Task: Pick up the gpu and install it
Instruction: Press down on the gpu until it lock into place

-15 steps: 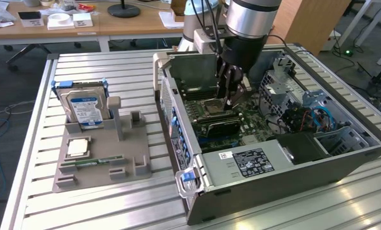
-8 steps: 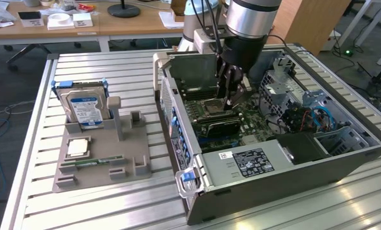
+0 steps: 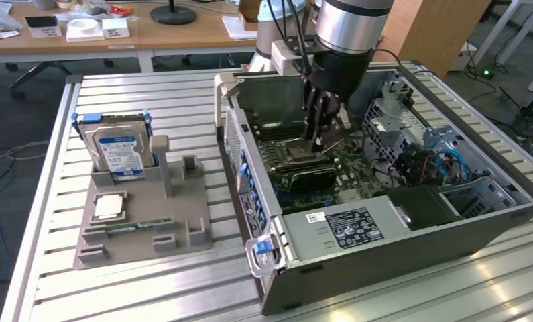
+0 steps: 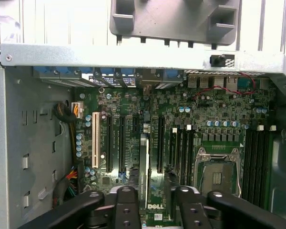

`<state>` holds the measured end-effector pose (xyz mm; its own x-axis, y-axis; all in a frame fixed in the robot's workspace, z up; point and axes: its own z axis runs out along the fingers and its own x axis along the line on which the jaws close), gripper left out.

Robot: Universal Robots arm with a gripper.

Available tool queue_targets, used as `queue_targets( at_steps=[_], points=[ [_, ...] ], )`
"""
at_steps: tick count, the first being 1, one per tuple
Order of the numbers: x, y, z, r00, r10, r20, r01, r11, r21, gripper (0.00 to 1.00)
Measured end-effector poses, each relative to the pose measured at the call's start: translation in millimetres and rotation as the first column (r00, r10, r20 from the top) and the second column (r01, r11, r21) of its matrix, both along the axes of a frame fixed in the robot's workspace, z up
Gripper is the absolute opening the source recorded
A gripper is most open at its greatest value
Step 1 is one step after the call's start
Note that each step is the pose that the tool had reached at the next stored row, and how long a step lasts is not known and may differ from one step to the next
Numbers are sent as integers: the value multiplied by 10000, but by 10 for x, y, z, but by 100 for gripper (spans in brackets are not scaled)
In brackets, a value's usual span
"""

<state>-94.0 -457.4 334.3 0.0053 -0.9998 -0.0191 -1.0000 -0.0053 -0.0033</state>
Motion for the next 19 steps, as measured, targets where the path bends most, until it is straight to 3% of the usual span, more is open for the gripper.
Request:
queue_targets(
  at_steps=[2,5,7,19],
  points=[
    [0,0,0,10000,0,0,0,10000,0,25],
    [0,0,0,10000,0,0,0,10000,0,20],
    [0,0,0,10000,0,0,0,10000,0,11],
    [1,0,-4,10000,-1,0,1,10000,0,11]
  ],
)
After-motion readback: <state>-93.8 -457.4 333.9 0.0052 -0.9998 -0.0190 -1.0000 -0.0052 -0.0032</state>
